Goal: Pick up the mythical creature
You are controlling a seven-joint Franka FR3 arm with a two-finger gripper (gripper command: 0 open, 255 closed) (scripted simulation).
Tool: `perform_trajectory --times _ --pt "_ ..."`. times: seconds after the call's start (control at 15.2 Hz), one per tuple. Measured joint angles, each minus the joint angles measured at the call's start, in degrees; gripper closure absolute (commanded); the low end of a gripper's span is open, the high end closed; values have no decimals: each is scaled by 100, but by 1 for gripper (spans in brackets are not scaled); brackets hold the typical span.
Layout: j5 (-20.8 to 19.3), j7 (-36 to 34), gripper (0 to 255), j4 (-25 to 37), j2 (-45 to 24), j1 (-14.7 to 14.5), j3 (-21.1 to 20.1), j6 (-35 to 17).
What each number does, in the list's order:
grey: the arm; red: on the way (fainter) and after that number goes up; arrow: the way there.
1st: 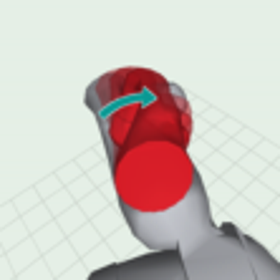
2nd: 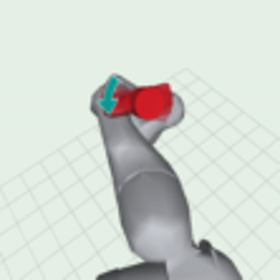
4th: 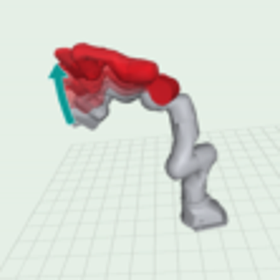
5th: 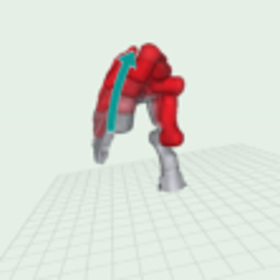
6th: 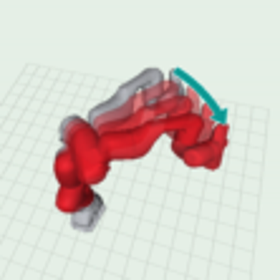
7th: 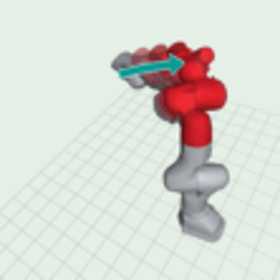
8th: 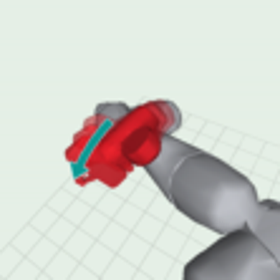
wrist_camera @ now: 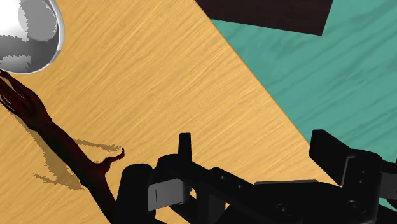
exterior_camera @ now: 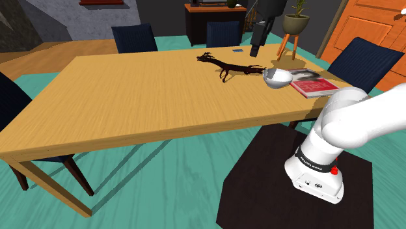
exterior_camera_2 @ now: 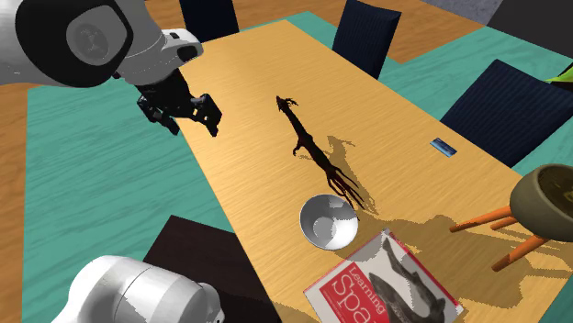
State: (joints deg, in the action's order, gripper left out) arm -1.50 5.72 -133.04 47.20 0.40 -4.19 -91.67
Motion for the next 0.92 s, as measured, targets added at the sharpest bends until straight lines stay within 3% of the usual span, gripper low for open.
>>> perform_trajectory --times 0.2,0.46,0.92 --pt "-86 287 0 -136 -31 -12 199 -187" --pt "-353 1230 0 -388 -97 -42 840 -576" --pt "-666 2968 0 -392 -880 -182 2015 -1472"
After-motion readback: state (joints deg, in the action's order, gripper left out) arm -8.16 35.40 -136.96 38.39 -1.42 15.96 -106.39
